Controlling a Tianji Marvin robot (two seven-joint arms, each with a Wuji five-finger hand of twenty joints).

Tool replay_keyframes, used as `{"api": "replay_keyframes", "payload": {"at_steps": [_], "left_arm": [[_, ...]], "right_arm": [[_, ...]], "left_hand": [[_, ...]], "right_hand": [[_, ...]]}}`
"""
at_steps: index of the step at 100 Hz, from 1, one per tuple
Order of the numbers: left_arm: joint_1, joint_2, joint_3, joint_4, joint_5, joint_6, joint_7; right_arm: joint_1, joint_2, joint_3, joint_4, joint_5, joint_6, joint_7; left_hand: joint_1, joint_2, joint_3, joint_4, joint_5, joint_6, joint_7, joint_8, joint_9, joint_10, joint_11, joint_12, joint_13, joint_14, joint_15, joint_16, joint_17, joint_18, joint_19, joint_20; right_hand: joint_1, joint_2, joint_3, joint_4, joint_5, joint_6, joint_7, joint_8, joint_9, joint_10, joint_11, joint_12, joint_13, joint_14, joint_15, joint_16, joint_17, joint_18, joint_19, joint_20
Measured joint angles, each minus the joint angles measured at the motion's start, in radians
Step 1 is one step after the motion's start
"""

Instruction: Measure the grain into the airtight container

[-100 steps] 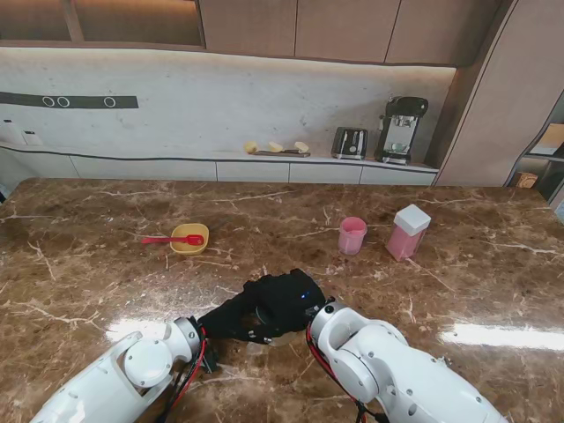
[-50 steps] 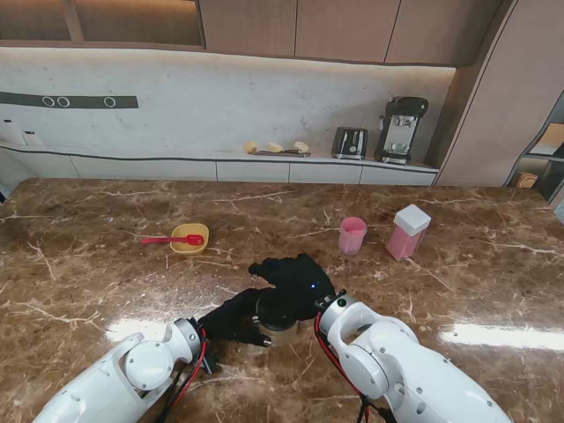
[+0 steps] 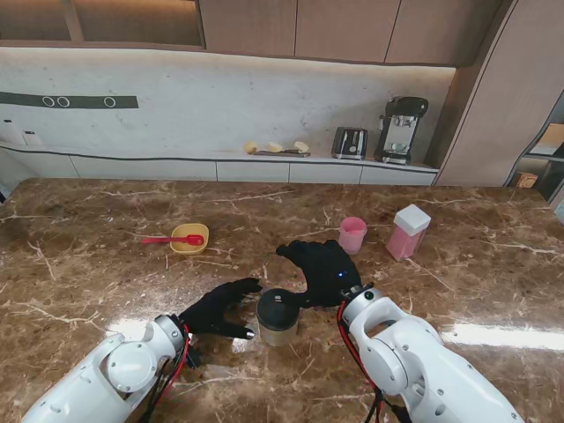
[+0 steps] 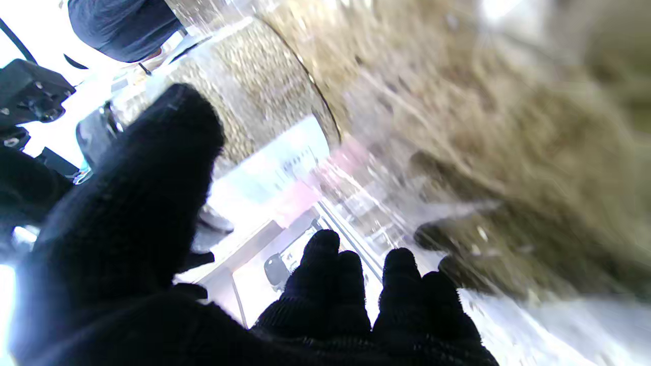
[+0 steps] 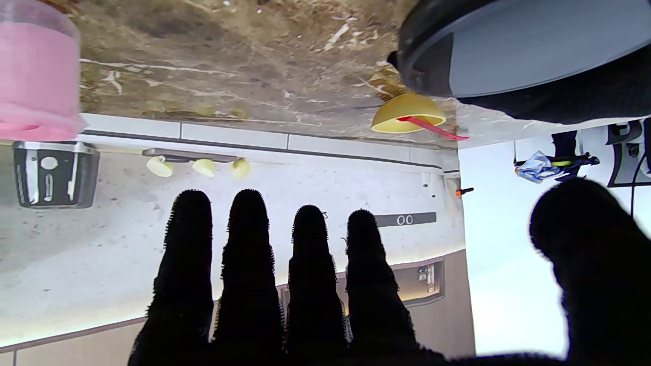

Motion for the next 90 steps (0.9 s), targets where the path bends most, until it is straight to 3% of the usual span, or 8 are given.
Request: {"api": "replay_keyframes", "payload": {"at_steps": [15,26,33,46,53,62,71,90], "left_arm": [[0.019,0.009,-0.052,-0.03,0.027,-0.009,0.008],[0.028,0.013,-0.075,-0.048,0.037,-0.027,0.022],[0.031,0.015,-0.087,-0.06,0.037,-0.036,0.025],[0.037,0.018,-0.106,-0.09,0.04,-0.04,0.021],[0.04,0.018,-0.116,-0.104,0.039,-0.041,0.021],[0.045,0.018,-0.128,-0.122,0.038,-0.043,0.024],[0.055,0.018,-0.144,-0.146,0.041,-0.043,0.03],[0.082,0.018,-0.177,-0.204,0.068,-0.036,0.041]], "right_arm": [[-0.022,-0.001,0.047,0.009,0.005,-0.028,-0.049],[-0.035,-0.005,0.082,0.023,0.033,-0.071,-0.061],[-0.041,-0.005,0.099,0.036,0.058,-0.103,-0.066],[-0.046,-0.007,0.12,0.069,0.092,-0.146,-0.092],[-0.049,-0.009,0.133,0.085,0.117,-0.17,-0.095],[-0.05,-0.011,0.147,0.102,0.142,-0.201,-0.095],[-0.05,-0.013,0.159,0.119,0.173,-0.226,-0.096],[-0.054,-0.022,0.187,0.141,0.248,-0.261,-0.116]], "left_hand": [[-0.026,0.0,-0.009,-0.002,0.0,0.0,0.0,0.0,0.0,0.0,0.0,-0.003,0.0,0.002,0.0,0.0,0.026,0.19,0.046,0.011],[-0.026,0.0,-0.008,-0.002,0.018,-0.001,-0.004,0.0,0.001,0.0,0.001,-0.015,0.004,0.002,0.0,-0.012,0.051,0.151,0.046,-0.026],[-0.026,0.0,-0.008,-0.002,0.03,-0.001,0.0,0.004,0.007,-0.001,0.013,-0.03,0.046,0.002,-0.001,-0.02,0.065,0.126,0.07,-0.091],[-0.03,0.0,-0.007,-0.002,0.089,-0.001,-0.013,0.011,0.027,-0.002,0.025,-0.05,0.075,0.0,-0.001,-0.024,0.067,0.079,0.181,-0.159],[-0.039,0.017,-0.051,-0.001,0.115,-0.002,-0.004,0.011,0.046,-0.002,0.037,-0.06,0.075,-0.001,-0.001,-0.024,0.067,0.059,0.248,-0.21],[-0.039,0.043,-0.094,-0.001,0.142,-0.002,-0.003,0.011,0.064,-0.002,0.039,-0.069,0.101,-0.002,-0.002,-0.025,0.078,0.047,0.321,-0.225],[-0.06,0.094,-0.185,0.0,0.15,-0.002,-0.003,0.015,0.073,-0.002,0.042,-0.077,0.123,-0.004,0.0,-0.025,0.091,0.043,0.362,-0.239],[-0.061,0.157,-0.259,0.0,0.173,-0.002,-0.001,0.042,0.094,-0.002,0.043,-0.079,0.126,-0.004,0.0,-0.026,0.113,0.04,0.396,-0.247]], "right_hand": [[0.0,-0.004,0.0,0.001,0.042,-0.003,0.005,-0.046,0.037,0.0,-0.044,-0.074,0.001,-0.03,-0.025,-0.038,0.013,-0.057,-0.036,-0.004],[0.0,-0.005,0.0,0.009,0.051,-0.005,0.004,-0.078,0.047,0.002,-0.062,-0.113,0.001,-0.048,-0.037,-0.052,0.016,-0.085,-0.059,-0.028],[0.0,-0.007,0.0,0.009,0.051,-0.005,-0.003,-0.083,0.047,0.002,-0.071,-0.122,0.001,-0.049,-0.038,-0.053,0.022,-0.087,-0.059,-0.033],[0.0,-0.007,0.0,0.009,0.051,-0.007,-0.007,-0.095,0.047,0.002,-0.072,-0.135,0.001,-0.049,-0.038,-0.063,0.024,-0.089,-0.059,-0.04],[-0.012,-0.007,0.019,0.009,0.051,0.001,-0.008,-0.103,0.047,0.003,-0.072,-0.145,0.001,-0.051,-0.038,-0.063,0.024,-0.097,-0.059,-0.041],[-0.05,-0.013,0.02,0.009,0.051,0.015,-0.019,-0.119,0.047,0.005,-0.072,-0.165,0.001,-0.061,-0.041,-0.077,0.026,-0.111,-0.062,-0.055],[-0.05,-0.003,0.02,0.009,0.051,0.017,-0.019,-0.128,0.047,0.006,-0.072,-0.171,0.001,-0.082,-0.052,-0.088,0.026,-0.124,-0.072,-0.066],[-0.052,0.02,0.02,0.02,0.096,0.03,-0.016,-0.13,0.079,0.011,-0.073,-0.173,0.001,-0.083,-0.053,-0.089,0.027,-0.127,-0.073,-0.077]]}}
